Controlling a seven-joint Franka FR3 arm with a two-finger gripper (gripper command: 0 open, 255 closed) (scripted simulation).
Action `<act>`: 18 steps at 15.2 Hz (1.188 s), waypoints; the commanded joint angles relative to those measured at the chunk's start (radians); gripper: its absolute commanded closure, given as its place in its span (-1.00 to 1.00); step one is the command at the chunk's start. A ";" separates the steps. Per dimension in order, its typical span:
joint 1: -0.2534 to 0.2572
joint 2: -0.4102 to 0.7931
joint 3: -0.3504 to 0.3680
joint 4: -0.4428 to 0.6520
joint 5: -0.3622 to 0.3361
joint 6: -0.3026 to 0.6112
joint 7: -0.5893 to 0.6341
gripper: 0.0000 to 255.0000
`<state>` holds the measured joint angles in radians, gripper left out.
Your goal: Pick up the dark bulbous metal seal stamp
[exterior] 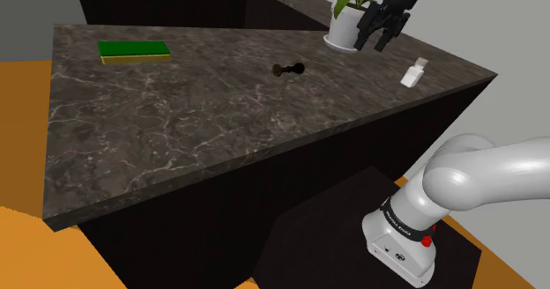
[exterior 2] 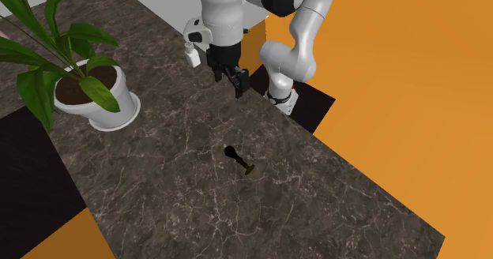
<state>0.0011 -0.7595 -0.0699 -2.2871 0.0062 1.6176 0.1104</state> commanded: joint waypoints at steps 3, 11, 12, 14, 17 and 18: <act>-0.023 0.033 0.075 -0.002 0.016 0.036 0.147 -1.00; -0.136 0.289 0.350 0.117 0.008 0.139 0.735 -1.00; -0.152 0.332 0.380 0.145 -0.004 0.144 0.810 -1.00; -0.182 0.424 0.435 0.209 -0.038 0.147 0.961 -1.00; -0.186 0.452 0.448 0.202 -0.049 0.173 1.007 -1.00; -0.186 0.452 0.449 0.189 -0.049 0.186 1.008 -1.00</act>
<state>-0.1845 -0.3159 0.3729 -2.0930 -0.0409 1.7912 1.1043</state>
